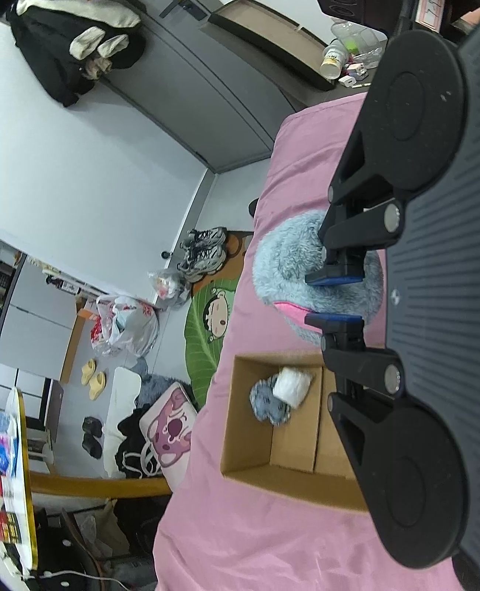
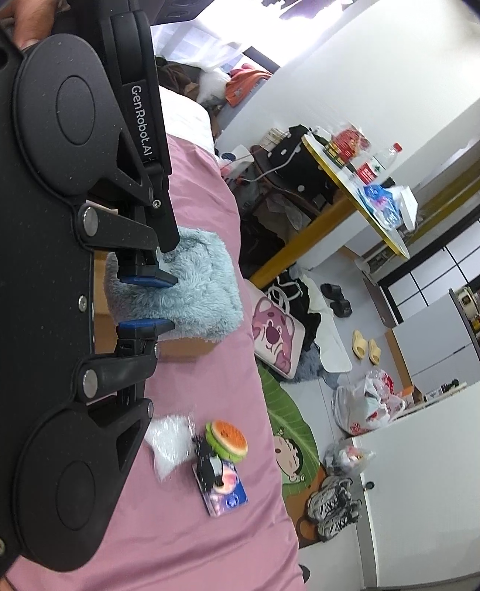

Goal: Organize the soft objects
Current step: 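Lift the grey plush with both grippers and carry it over the box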

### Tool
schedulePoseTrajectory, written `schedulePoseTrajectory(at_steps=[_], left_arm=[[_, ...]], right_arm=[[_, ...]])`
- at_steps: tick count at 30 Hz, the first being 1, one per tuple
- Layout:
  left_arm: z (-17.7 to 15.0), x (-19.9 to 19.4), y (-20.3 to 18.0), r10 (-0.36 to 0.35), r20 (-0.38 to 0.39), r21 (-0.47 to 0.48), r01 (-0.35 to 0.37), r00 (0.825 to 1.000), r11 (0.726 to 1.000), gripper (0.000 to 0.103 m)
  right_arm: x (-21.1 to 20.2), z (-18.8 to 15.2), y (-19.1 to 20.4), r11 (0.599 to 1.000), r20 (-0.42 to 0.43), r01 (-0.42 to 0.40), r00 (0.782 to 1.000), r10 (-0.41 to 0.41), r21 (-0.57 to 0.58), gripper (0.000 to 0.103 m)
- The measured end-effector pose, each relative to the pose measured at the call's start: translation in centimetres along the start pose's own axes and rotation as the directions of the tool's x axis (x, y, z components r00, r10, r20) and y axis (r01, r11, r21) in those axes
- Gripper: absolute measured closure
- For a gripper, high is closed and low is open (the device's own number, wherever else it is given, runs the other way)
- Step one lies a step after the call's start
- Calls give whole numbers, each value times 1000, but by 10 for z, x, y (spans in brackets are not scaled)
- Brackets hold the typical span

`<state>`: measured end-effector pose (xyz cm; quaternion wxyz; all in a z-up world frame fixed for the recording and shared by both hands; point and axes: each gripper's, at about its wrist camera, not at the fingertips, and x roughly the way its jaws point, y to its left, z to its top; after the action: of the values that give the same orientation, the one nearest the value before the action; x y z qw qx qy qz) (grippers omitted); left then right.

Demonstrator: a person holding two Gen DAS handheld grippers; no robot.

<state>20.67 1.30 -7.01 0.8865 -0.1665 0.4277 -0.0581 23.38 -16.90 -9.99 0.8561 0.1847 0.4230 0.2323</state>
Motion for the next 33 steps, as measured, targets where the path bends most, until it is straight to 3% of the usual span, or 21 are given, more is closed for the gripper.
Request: schedulePoseTrajectory(at_steps=[18, 33], left_arm=[[6, -5, 70, 13, -7, -94, -13, 1000, 995, 89], [11, 21, 124, 46, -102, -141, -61, 994, 988, 89]], right_arm=[[51, -11, 39, 1000, -78, 18, 997, -20, -22, 85], [101, -13, 48, 999, -150, 34, 988, -34, -1, 85]])
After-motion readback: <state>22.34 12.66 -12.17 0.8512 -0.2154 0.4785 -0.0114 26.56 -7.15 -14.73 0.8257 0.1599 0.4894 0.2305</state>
